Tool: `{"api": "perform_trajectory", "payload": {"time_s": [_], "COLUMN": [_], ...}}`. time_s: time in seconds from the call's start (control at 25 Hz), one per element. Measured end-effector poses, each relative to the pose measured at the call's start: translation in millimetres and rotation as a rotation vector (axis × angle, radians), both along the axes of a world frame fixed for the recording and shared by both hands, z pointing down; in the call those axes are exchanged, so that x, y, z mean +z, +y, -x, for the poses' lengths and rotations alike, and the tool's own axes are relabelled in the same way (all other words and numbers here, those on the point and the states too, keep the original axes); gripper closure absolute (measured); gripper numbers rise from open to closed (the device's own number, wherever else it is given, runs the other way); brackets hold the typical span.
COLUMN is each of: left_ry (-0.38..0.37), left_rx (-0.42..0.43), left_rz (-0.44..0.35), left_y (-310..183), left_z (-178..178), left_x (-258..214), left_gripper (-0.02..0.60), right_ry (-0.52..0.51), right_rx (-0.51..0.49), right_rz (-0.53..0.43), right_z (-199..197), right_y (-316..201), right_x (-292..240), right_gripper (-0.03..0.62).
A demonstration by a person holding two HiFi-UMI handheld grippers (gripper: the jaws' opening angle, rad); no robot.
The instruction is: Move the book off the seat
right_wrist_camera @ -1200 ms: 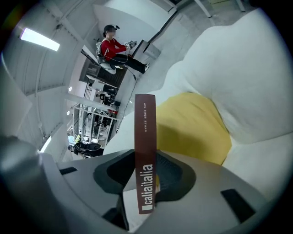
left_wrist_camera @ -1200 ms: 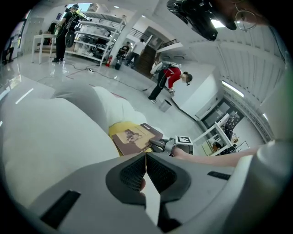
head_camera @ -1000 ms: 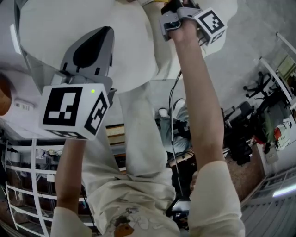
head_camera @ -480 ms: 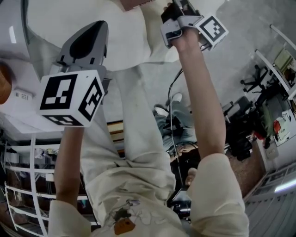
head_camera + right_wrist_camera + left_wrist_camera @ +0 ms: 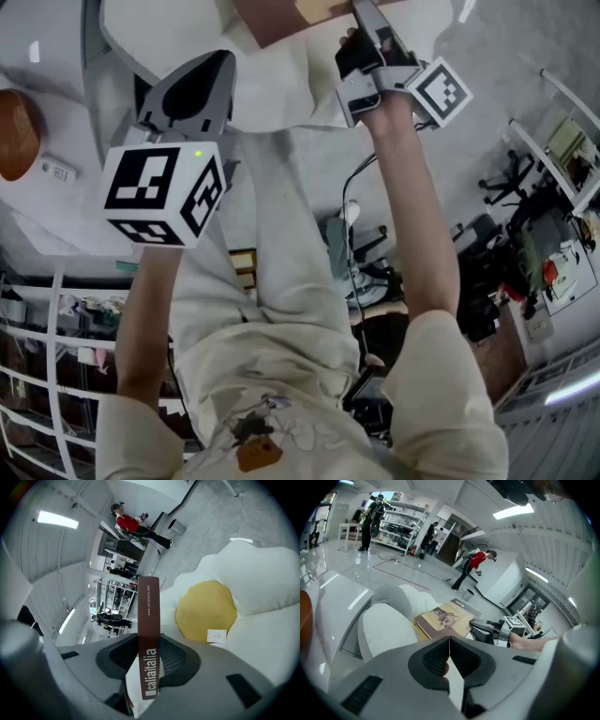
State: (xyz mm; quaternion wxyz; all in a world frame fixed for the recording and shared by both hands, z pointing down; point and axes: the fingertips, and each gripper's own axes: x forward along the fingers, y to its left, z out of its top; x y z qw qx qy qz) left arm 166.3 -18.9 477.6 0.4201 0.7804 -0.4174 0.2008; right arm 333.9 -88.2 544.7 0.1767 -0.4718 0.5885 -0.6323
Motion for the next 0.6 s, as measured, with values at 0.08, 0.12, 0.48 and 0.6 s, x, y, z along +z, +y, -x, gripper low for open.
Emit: {"api": "perform_trajectory", "payload": {"time_s": [0.08,0.12,0.48,0.6], "left_ry": [0.0,0.002,-0.001,0.005], "left_rx": [-0.023,-0.031,-0.051,-0.066], "left_rz": [-0.011,-0.009,-0.034,-0.042], "left_y": [-2.0,1.1,2.9,-1.8], "left_z": [14.8,19.9,37.1,42.8], "left_x": [-5.2,-7.4,-37.8,-53.9], "left_gripper": [0.569,0.569,0.569,0.569], "right_ry": [-0.023,-0.03,-0.066,-0.079], "right_rx": [-0.008,-0.008,-0.043,-0.057], "right_rz": [-0.006,-0.002,-0.014,-0.018], "right_z": [21.1,28.8,50.3,57.6], "right_y": [-2.8,0.9,14.4,10.5], "right_x": [-11.0,-16.3,-57.1,-77.5], "right_gripper": [0.456,0.456,0.456,0.456]}}
